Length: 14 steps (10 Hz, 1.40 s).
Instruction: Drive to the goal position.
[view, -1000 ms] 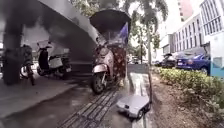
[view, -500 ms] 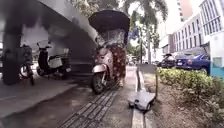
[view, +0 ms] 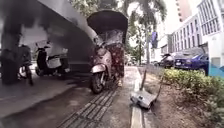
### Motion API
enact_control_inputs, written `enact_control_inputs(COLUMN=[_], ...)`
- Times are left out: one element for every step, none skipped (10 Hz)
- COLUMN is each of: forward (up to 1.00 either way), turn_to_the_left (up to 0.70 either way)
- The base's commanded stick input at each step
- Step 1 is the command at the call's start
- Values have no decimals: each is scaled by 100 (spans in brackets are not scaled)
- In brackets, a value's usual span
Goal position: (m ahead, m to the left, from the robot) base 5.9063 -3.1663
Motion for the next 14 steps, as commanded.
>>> enact_control_inputs(forward=[3,3,3,3,3,3,3,3,3,3,3,3,3,3], turn_to_the_left=[-13,-13,-13,-4,-1,1,1,1,1,1,1,1,1,1])
